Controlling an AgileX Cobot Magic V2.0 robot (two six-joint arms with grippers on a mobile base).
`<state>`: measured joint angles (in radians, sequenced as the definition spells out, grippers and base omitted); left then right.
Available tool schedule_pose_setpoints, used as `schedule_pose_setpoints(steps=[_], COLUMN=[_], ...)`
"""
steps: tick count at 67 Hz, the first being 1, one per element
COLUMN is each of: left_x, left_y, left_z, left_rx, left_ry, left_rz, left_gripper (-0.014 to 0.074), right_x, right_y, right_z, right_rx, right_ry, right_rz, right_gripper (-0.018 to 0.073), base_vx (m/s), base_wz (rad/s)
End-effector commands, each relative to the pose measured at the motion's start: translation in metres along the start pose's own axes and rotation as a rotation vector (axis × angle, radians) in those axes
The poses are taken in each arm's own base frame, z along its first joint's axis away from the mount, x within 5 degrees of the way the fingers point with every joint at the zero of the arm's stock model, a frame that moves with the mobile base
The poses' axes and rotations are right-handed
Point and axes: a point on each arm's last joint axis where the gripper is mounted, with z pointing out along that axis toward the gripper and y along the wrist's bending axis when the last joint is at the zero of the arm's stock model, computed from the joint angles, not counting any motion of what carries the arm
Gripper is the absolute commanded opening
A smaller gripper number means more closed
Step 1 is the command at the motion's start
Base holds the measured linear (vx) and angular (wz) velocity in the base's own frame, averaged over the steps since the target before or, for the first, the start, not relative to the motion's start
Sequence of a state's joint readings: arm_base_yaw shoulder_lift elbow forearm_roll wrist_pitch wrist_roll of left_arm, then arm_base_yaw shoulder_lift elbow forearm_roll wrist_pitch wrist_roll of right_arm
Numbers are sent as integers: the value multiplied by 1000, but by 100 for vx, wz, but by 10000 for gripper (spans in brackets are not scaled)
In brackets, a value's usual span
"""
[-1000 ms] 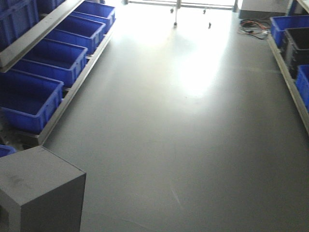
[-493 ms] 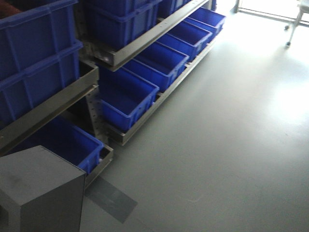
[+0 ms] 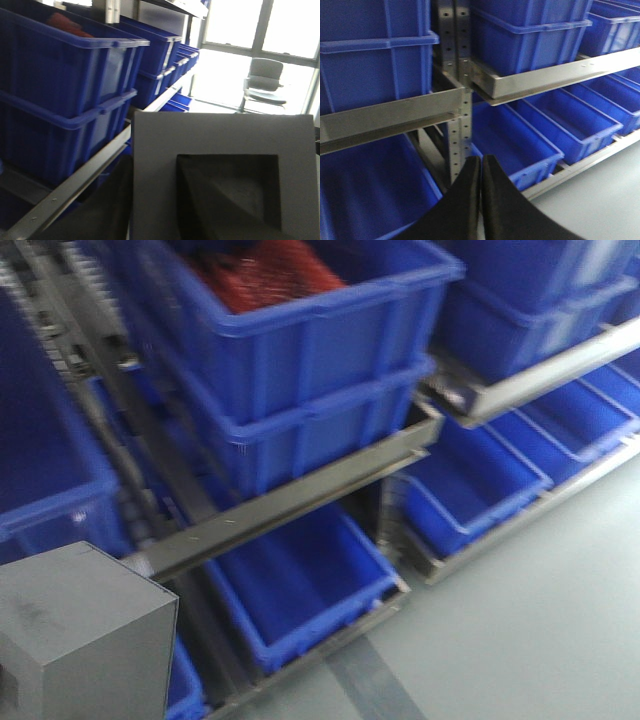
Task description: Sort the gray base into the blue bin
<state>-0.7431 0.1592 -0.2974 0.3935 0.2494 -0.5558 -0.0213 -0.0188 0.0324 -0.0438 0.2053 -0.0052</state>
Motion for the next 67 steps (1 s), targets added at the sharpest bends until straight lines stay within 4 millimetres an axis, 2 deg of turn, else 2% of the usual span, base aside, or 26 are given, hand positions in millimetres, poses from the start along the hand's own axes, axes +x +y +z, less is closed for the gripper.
schedule_pose_setpoints(steps=[1,32,67], left_x=[-17,-17,-17], left_y=[-7,-7,-7], left_z=[-1,-1,-1], left_rx=[60,60,60], left_ry=[-100,-100,-100], left_rz=[-6,-6,-6], left_gripper=[-7,-7,-7], right_x=[-6,-6,-6], right_y=[0,0,0], right_z=[0,0,0], right_rx=[7,7,7], right_ry=[-84,-83,-82], right_rz=[-15,-15,-15], right_gripper=[-5,-5,-5], base_vx=[22,19,10], base_wz=[90,76,37])
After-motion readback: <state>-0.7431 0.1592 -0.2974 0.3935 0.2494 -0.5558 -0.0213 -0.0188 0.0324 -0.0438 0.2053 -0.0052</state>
